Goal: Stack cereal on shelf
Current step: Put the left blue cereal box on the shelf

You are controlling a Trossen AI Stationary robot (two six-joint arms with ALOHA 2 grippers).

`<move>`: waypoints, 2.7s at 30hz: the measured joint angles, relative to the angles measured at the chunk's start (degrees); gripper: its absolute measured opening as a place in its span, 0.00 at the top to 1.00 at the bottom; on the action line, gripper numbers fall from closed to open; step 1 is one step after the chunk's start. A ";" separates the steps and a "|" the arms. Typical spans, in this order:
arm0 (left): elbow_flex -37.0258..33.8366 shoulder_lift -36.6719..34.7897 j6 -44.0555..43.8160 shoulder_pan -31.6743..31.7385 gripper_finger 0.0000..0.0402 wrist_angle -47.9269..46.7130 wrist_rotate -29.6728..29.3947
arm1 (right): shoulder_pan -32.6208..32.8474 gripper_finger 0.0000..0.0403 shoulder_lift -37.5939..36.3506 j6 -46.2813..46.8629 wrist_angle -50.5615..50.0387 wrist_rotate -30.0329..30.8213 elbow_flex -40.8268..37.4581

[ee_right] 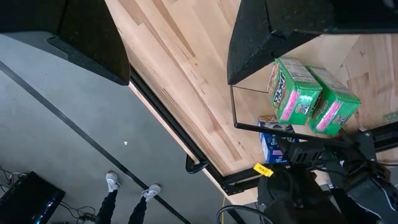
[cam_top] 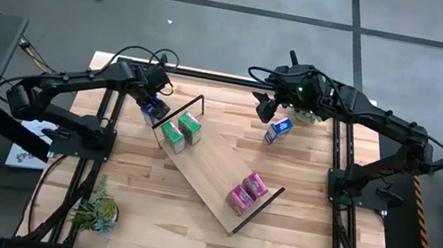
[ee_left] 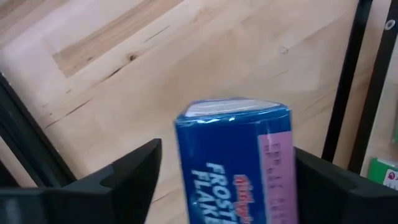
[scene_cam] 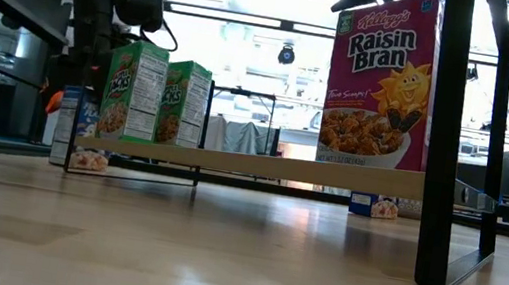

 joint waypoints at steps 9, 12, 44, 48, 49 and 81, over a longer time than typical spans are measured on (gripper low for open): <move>0.72 -0.01 1.48 0.05 0.59 -1.26 -0.07 | -0.01 0.35 0.00 -0.01 0.00 0.20 0.00; 3.48 -1.02 2.66 0.41 0.63 -2.28 -0.12 | -0.01 0.35 0.00 -0.01 0.00 0.18 0.00; 36.28 6.66 33.72 -37.35 0.64 3.67 -2.53 | -0.01 0.35 0.00 -0.01 0.00 0.63 0.00; 36.33 9.68 36.11 -43.11 0.64 3.29 1.85 | 0.01 0.35 0.00 -0.41 0.00 0.64 0.00; 36.33 10.32 36.74 -44.75 0.64 3.27 1.88 | -0.01 0.35 0.00 -0.50 0.00 0.68 0.00; 36.33 26.73 57.54 -52.22 0.61 -2.33 1.33 | -0.05 0.35 0.00 0.89 -0.04 0.43 0.00</move>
